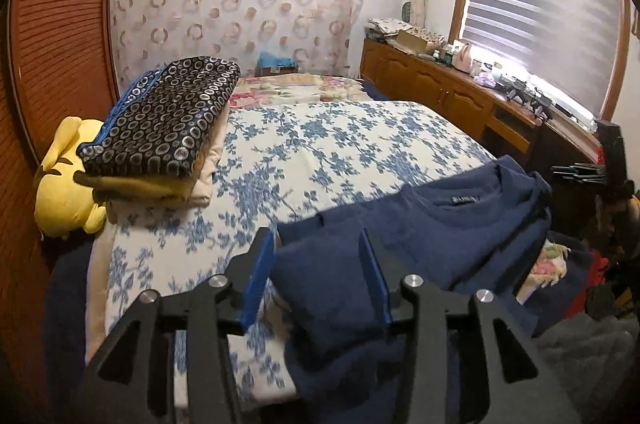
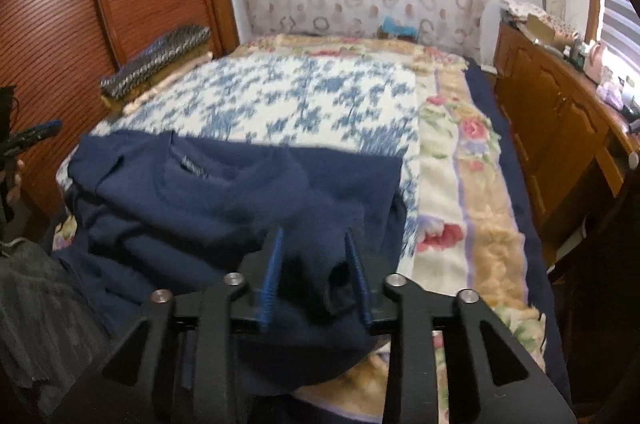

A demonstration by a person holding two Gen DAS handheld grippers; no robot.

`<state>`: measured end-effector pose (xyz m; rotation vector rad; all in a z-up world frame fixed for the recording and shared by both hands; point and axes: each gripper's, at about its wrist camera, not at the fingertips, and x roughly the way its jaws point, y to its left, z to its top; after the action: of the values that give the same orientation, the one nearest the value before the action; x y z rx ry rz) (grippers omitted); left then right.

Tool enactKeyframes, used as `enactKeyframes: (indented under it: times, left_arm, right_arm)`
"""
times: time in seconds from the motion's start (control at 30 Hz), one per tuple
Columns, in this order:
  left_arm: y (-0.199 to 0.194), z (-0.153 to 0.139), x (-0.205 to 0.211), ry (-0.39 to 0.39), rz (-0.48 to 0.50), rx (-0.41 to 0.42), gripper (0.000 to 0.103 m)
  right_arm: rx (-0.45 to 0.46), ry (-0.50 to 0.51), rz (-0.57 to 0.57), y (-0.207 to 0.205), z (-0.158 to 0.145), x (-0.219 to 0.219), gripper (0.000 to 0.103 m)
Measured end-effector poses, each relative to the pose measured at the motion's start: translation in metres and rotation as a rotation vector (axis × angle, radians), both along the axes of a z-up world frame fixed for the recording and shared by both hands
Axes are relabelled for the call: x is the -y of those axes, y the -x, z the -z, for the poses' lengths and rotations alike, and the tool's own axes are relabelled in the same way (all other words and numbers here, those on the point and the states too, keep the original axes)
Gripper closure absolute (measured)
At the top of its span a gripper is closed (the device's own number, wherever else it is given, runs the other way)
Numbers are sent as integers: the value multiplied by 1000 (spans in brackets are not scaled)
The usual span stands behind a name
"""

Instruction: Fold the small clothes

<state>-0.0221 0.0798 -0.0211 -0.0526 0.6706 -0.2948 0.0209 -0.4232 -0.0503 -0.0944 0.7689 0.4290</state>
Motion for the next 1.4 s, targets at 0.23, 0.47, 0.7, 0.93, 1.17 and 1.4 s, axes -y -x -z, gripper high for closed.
enactKeyframes:
  times: [0.23,0.47,0.7,0.93,1.17,1.4]
  left_arm:
    - [-50,25,8,-13,33,-75,46]
    - [-93,49,-4,-35,-35,-154,46]
    - [-101,66,-12,12,-31,-224,46]
    - [-87,77,-7,37,-14,-248,46]
    - [-84,80,4,39,2,-244,46]
    - [-84,80,10,36,14,-235,47]
  right_arm:
    - [45,32,13,-20,-3,-6,54]
    - [30,45,52,-59,14,-10,52]
    - [-4,55,93,-98,31,-5,52]
    - [-52,43,125,-109,47,6,51]
    - [-74,43,115,-110,53,8,47]
    - [-92,30,104,-115,57,6,46]
